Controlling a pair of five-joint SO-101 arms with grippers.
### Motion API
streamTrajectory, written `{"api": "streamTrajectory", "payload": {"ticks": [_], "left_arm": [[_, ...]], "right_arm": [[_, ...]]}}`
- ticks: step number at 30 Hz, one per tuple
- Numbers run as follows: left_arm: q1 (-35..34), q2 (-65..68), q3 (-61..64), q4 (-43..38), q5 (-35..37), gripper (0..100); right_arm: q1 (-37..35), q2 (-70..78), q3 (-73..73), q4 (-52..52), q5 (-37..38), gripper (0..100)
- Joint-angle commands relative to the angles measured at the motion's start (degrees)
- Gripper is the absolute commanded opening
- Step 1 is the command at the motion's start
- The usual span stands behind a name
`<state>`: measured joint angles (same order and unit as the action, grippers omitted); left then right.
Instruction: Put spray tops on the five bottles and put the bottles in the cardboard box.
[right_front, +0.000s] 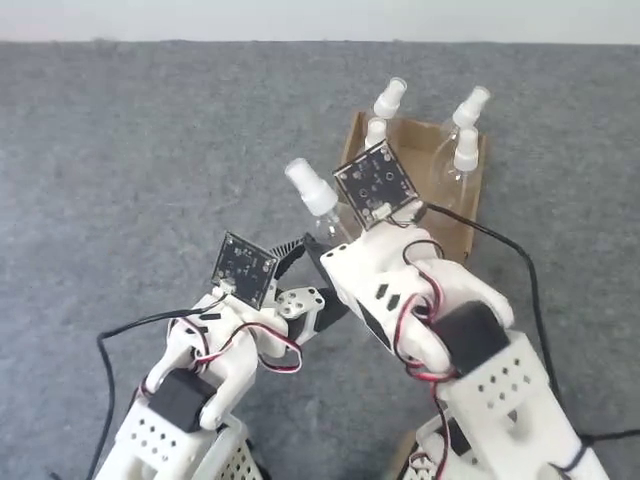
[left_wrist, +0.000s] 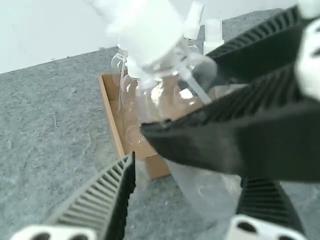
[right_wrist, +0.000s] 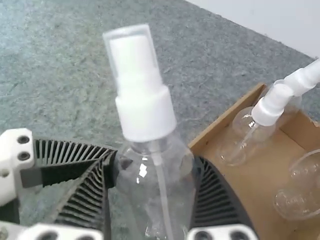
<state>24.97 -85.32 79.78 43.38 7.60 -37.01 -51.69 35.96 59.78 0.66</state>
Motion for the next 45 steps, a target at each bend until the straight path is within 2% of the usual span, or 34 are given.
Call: {"api": "streamTrajectory", "payload": {"ticks": [1,8,27,34,40,42,45], "left_arm": [[-0.62,-0.79,-0.22,-1.49,-0.09,31],[-0.62,-0.79,-0.22,-1.49,-0.09,31],[-3.34,-0.88,-0.22,-1.85,-0.09,31],[-3.25,-1.14,0.04,-1.58,-0.09,31],[-3.43,-1.14,0.04,-1.58,-0.09,30],[-3.52,-1.14,0.04,-1.58,-0.09,26],[-3.87,-1.14,0.04,-1.67,-0.18,14]], "right_arm": [[-0.13,-6.73,-3.87,0.66,-0.18,0.6],[-0.13,-8.04,-3.69,5.67,-0.26,0.6],[0.40,-8.57,-3.78,8.92,-0.18,0.6],[9.98,-7.08,-3.96,1.19,-0.18,0.6],[19.56,4.70,-4.13,-4.18,-0.44,0.6],[21.14,8.57,-4.13,-6.81,-0.53,0.6],[22.02,12.70,-4.13,-9.01,-0.53,0.6]]}}
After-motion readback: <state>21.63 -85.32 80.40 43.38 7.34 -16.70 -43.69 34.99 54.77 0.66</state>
